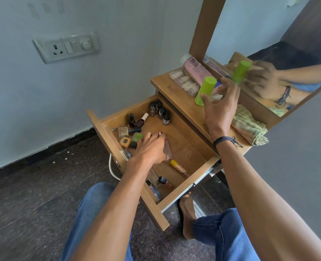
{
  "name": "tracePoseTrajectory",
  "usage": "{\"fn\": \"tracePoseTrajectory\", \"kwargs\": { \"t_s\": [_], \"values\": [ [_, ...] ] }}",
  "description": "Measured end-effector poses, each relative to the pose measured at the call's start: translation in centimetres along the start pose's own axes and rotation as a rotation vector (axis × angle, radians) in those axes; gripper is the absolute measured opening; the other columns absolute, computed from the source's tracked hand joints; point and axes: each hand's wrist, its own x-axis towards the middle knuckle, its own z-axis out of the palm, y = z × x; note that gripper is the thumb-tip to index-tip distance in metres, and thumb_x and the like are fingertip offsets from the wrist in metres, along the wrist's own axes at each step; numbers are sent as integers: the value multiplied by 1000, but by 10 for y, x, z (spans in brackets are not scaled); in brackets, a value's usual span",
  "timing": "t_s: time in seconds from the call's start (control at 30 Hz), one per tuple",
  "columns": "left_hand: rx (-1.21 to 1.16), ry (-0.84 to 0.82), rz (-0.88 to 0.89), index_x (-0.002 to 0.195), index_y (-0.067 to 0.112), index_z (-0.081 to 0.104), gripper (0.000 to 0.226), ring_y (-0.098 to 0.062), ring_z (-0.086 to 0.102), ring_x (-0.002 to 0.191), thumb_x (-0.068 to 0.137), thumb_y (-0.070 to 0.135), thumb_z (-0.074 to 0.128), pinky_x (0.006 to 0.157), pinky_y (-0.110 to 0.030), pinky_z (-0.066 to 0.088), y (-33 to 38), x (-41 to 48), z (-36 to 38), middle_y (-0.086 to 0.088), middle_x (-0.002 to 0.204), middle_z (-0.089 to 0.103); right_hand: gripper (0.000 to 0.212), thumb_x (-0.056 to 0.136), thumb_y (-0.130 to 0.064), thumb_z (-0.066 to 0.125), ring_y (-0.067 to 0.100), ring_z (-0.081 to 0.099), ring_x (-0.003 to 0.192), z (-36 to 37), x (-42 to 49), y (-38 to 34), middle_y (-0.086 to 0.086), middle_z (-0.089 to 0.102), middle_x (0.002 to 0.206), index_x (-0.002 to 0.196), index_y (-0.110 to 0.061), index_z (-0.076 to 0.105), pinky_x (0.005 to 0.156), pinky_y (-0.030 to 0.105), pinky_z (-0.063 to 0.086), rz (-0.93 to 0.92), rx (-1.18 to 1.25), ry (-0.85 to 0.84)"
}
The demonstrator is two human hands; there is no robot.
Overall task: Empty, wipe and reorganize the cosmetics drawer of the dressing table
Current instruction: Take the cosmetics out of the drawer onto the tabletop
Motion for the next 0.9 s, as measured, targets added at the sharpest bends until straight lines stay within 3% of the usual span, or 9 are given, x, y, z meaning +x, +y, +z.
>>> {"fn": "tracePoseTrajectory", "kwargs": {
  "t_s": [0.07, 0.2, 0.37, 0.47, 0.6, 0.67, 0.73, 0.8, 0.9],
  "values": [
    [-9, 10, -2, 150, 15, 33, 78, -29, 29, 139, 87, 33, 74, 111, -47, 30, -1, 1, 1, -6, 151, 39, 43, 81, -16, 78, 20, 58, 90, -2, -17, -7, -3, 54, 104, 119, -15, 60, 81, 42, 54, -129, -41, 14],
    [-103, 13, 9, 158, 18, 12, 100, -31, 28, 142, 82, 25, 76, 111, -49, 31, -3, 1, 2, -7, 154, 36, 8, 93, -8, 66, 13, 58, 75, -6, -76, -19, -1, 61, 96, 100, -10, 68, 68, 28, 52, -268, -87, -173],
    [-112, 23, 16, 160, 23, -11, 108, -31, 22, 148, 88, 12, 69, 115, -51, 27, 0, -5, 0, -8, 163, 24, 24, 94, -16, 65, 16, 66, 96, 3, -120, -12, -1, 70, 109, 117, -16, 71, 89, 31, 55, 120, -260, -551],
    [-118, 39, 36, 159, 25, -16, 108, -32, 29, 145, 89, 7, 64, 114, -53, 32, 1, -7, 0, -7, 164, 23, 30, 94, -13, 64, 22, 66, 103, 7, -120, -12, 3, 70, 114, 124, -15, 69, 89, 32, 53, 241, -295, -732],
    [-148, 33, 56, 156, 31, -22, 111, -34, 50, 129, 88, -2, 59, 94, -46, 48, 1, -8, -2, -8, 164, 23, 37, 94, -13, 64, 20, 65, 106, 11, -116, -1, 1, 69, 118, 131, -19, 66, 85, 28, 53, 356, -243, -772],
    [-194, 23, 46, 155, 36, -23, 111, -31, 61, 107, 89, -5, 56, 74, -39, 51, 1, -8, -4, -10, 161, 27, 38, 92, -11, 67, 16, 67, 104, 11, -115, 5, -3, 71, 113, 128, -21, 68, 83, 28, 56, 396, -182, -773],
    [-266, 40, 24, 155, 39, -21, 109, -23, 62, 83, 91, -5, 55, 61, -34, 48, -1, -7, -6, -10, 147, 43, 32, 90, -10, 71, 10, 69, 96, 10, -115, 7, -6, 73, 104, 120, -22, 72, 77, 25, 58, 406, -113, -763],
    [-366, 59, -15, 156, 41, -15, 105, -23, 63, 84, 92, -2, 57, 69, -41, 56, -3, -3, -7, -6, 131, 52, 27, 88, -12, 74, 7, 68, 90, 8, -115, 5, -9, 73, 97, 113, -22, 75, 73, 24, 57, 382, -72, -756],
    [-532, 87, -45, 159, 36, 10, 95, -25, 61, 114, 90, -1, 65, 92, -40, 53, -6, 1, -11, -3, 142, 49, 30, 86, -11, 75, 7, 67, 89, 6, -117, 5, -9, 72, 96, 113, -24, 75, 75, 28, 59, 335, -49, -734]
  ]
}}
